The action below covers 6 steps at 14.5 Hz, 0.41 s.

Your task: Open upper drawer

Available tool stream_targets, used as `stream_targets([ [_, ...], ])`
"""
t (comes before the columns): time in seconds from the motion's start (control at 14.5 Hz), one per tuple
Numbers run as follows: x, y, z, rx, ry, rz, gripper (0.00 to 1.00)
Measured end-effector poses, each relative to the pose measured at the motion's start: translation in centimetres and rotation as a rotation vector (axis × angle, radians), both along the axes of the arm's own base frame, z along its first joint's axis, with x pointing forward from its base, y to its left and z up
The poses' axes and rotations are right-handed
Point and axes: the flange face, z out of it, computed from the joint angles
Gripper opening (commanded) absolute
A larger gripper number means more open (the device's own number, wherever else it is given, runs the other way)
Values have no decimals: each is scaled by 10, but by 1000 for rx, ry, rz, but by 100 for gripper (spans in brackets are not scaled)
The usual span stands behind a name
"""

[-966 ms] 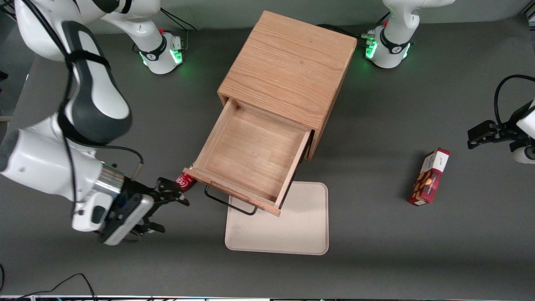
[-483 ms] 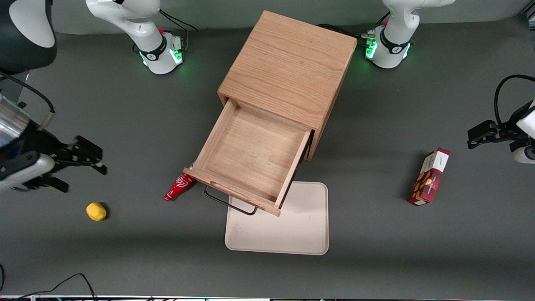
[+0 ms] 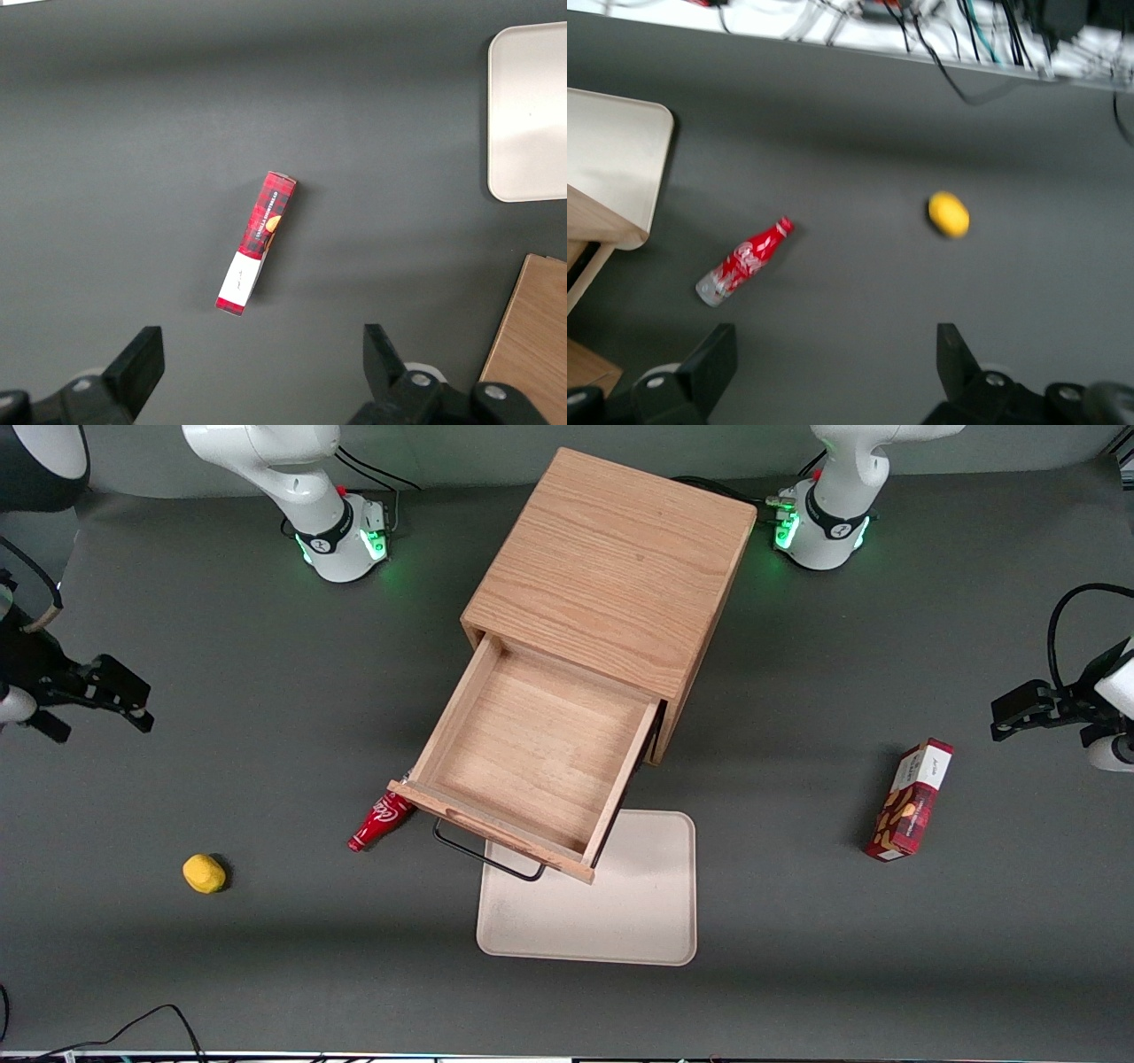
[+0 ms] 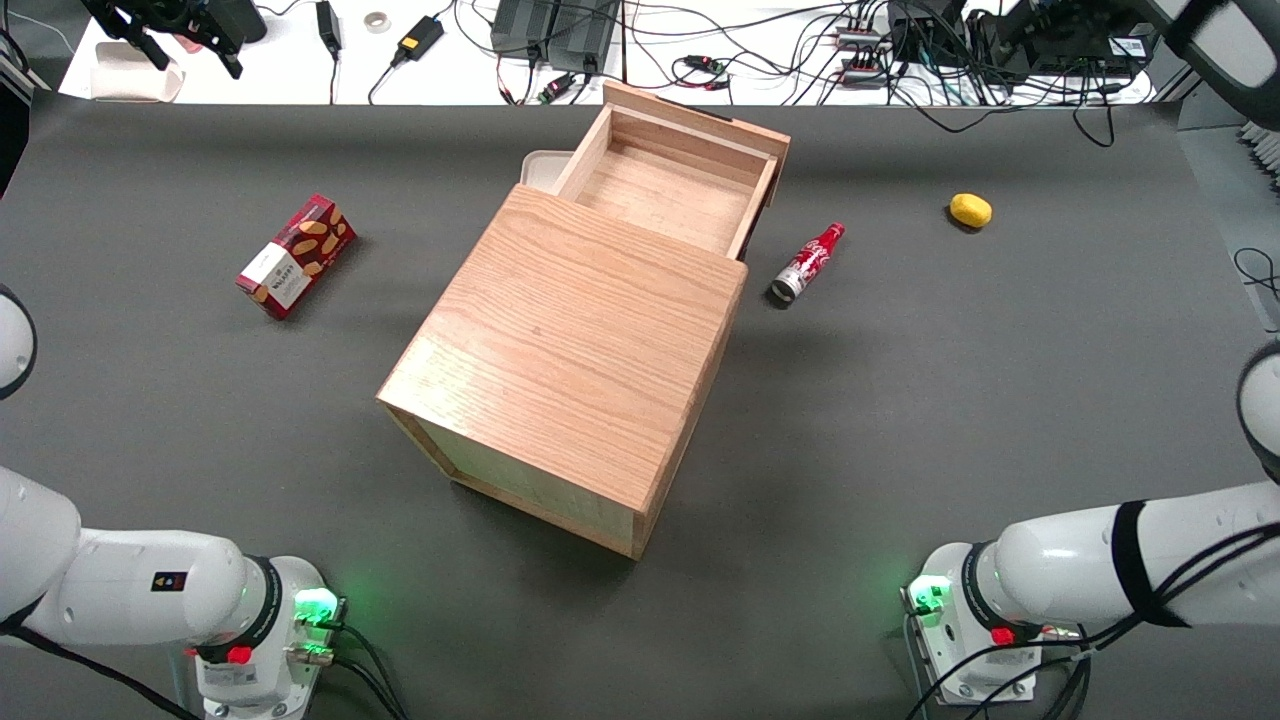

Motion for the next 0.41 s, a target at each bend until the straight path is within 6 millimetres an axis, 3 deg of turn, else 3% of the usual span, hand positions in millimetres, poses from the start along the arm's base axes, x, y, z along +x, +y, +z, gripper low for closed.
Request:
stream_targets([
  [0.14,-12,-1,3,7,21,-39,100],
  [0.41,-11,-17,5,17,19,-80,100],
])
